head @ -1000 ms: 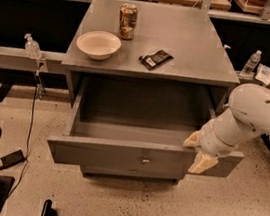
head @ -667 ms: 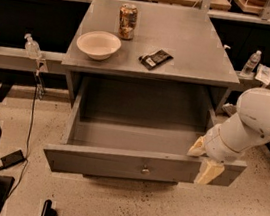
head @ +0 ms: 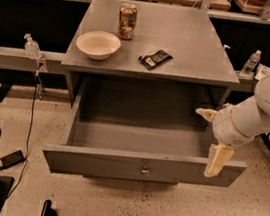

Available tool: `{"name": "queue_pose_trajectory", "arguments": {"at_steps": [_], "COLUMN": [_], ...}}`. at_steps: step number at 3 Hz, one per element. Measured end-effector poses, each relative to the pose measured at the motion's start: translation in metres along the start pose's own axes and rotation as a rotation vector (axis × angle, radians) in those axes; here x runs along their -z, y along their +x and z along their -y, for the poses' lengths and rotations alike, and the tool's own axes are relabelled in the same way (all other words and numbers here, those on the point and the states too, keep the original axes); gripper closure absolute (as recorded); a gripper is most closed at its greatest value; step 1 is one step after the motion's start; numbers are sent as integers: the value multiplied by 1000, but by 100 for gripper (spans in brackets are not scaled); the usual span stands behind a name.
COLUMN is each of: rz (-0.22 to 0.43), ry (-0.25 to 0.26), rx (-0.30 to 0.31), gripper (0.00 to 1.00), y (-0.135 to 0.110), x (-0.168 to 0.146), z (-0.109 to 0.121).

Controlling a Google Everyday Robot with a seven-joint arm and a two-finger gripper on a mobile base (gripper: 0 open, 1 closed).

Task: Open top drawer

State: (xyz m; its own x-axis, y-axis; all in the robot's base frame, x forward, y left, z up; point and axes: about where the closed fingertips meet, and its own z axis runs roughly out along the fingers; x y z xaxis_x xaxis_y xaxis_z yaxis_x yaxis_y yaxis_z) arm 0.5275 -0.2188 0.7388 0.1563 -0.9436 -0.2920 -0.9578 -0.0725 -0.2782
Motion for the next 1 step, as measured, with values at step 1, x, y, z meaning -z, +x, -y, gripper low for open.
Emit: {"name": "queue_pose_trajectory", "arguments": {"at_steps": [1], "rz": [1], "ry": [8], "rx": [1], "gripper": [0], "y": [0], "x": [2], "z": [3]}}
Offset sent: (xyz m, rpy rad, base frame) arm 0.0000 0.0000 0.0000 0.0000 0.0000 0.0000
